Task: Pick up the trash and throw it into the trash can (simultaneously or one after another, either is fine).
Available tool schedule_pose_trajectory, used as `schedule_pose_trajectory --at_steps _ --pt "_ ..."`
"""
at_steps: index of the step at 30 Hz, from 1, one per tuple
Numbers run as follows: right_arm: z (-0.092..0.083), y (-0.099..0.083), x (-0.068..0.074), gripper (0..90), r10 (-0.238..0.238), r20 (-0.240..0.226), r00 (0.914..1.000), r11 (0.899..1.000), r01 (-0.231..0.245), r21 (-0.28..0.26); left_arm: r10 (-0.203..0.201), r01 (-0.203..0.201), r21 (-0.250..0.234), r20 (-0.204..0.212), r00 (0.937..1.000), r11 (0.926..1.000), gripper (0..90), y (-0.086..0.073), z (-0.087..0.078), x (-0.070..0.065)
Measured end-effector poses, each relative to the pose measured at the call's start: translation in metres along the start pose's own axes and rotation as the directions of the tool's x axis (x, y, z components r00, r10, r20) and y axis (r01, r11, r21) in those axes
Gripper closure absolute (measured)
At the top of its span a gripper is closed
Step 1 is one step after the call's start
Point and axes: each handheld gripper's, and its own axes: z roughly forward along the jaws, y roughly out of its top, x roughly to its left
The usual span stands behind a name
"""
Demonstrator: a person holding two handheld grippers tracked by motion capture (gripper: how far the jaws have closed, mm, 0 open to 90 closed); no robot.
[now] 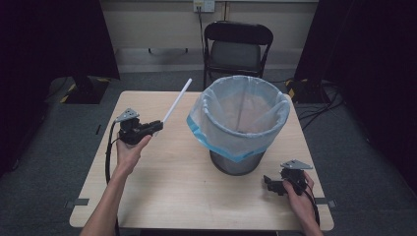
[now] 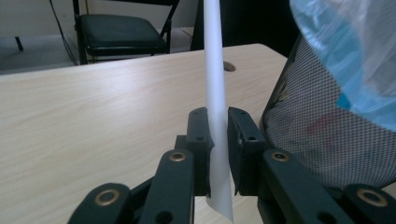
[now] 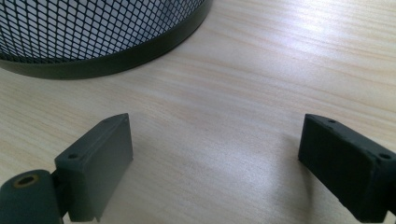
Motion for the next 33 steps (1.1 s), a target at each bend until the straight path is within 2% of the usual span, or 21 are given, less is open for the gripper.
schedule_pose_trajectory --at_steps 16,33 --pt "0.000 0.000 0.000 9.0 0.000 0.000 1.0000 1.000 0.000 0.000 0.019 -0.017 -0.072 0.040 0.9990 0.9973 80.0 0.033 0.000 -0.016" --pt "0.000 0.000 0.000 9.0 0.000 0.000 1.0000 1.000 0.000 0.000 0.079 -0.068 -0.129 0.084 0.9934 0.9893 80.0 0.069 -0.008 -0.034"
